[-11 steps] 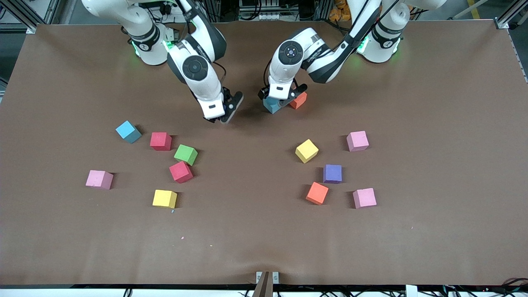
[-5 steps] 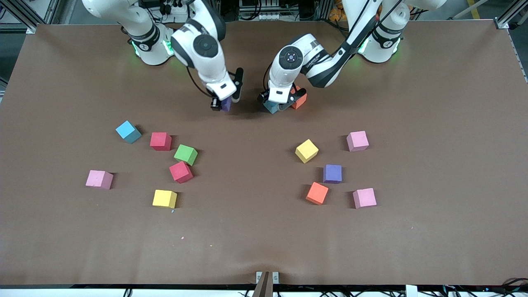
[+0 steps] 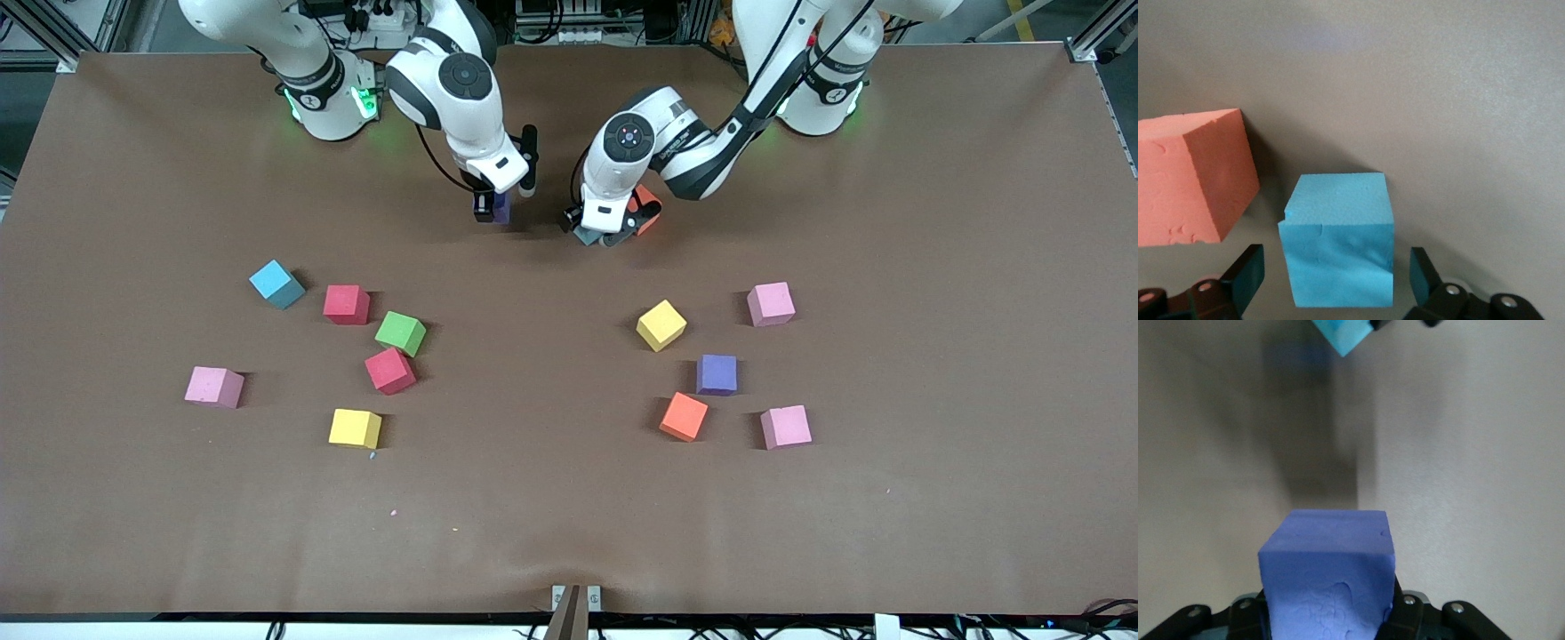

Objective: Arrange 11 blocks into digit 3

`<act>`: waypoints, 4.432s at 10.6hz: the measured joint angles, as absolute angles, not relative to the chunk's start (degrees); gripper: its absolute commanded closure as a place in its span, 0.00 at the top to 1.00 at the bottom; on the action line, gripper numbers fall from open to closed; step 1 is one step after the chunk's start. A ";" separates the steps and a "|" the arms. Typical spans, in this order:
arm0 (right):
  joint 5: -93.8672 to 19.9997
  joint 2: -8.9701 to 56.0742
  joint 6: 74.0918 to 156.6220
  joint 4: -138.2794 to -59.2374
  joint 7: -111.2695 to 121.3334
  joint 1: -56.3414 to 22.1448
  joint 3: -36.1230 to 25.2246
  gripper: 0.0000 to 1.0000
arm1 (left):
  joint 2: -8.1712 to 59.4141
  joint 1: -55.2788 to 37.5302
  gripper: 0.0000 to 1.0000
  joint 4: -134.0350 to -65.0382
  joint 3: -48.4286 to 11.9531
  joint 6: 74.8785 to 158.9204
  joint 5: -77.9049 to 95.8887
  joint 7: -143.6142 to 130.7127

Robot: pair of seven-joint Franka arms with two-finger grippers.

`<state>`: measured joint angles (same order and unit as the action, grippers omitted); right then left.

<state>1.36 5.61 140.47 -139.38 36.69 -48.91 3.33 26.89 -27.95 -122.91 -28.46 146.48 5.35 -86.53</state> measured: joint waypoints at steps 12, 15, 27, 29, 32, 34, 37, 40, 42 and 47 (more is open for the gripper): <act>1.36 13.89 150.05 -140.57 28.22 -55.24 2.86 0.73 | 25.53 -27.05 0.00 -120.99 -28.00 144.55 0.12 -84.10; 1.36 13.95 150.09 -140.48 26.99 -55.02 2.55 1.00 | 20.82 -22.53 0.00 -118.84 -27.87 138.63 0.09 -84.00; 1.29 2.81 140.92 -138.59 24.78 -35.55 1.66 1.00 | 19.73 -18.63 0.00 -116.25 -35.89 128.82 0.89 -90.40; 1.31 4.85 142.58 -137.91 22.15 -30.31 1.68 1.00 | 20.47 -20.07 0.00 -116.23 -35.97 129.69 4.73 -98.73; 1.35 10.40 144.78 -134.65 22.22 -23.77 1.67 1.00 | 22.80 -22.80 0.00 -116.39 -35.93 135.80 5.56 -118.78; 1.27 13.81 144.83 -131.62 21.76 -20.09 1.68 1.00 | 24.96 -25.28 0.00 -117.27 -35.90 141.18 5.46 -130.06; 1.16 16.87 144.22 -128.65 15.37 -16.12 1.67 1.00 | 25.60 -26.28 0.00 -121.31 -35.85 147.88 4.48 -139.30; -2.21 17.09 136.58 -125.30 -5.62 -16.27 2.50 1.00 | 25.64 -27.15 0.00 -122.44 -35.85 151.39 1.48 -147.62; -6.70 17.11 132.31 -121.67 -15.82 -16.36 2.71 1.00 | 25.84 -27.98 0.00 -122.60 -35.87 152.40 -5.66 -154.46; -7.82 21.46 132.12 -117.89 -36.26 -16.22 2.62 1.00 | 28.53 -28.39 0.00 -122.68 -35.81 154.01 -10.13 -155.86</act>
